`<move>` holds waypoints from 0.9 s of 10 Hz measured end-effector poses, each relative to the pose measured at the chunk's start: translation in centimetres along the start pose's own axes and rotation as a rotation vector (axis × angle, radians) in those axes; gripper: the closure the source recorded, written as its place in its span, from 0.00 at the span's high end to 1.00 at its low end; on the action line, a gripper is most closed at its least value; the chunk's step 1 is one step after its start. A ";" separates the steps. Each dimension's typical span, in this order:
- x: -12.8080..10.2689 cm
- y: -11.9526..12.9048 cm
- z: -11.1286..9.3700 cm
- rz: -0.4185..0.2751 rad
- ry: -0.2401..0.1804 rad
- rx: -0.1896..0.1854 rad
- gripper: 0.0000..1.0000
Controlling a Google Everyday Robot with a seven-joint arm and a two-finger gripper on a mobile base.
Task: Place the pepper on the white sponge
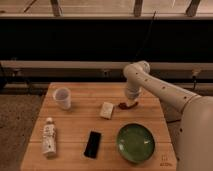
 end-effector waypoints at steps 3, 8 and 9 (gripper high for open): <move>0.2 -0.6 0.6 -0.010 0.003 0.010 0.79; 1.3 -2.2 1.1 -0.003 0.010 0.035 0.80; 1.4 -2.5 1.4 -0.003 0.011 0.032 0.80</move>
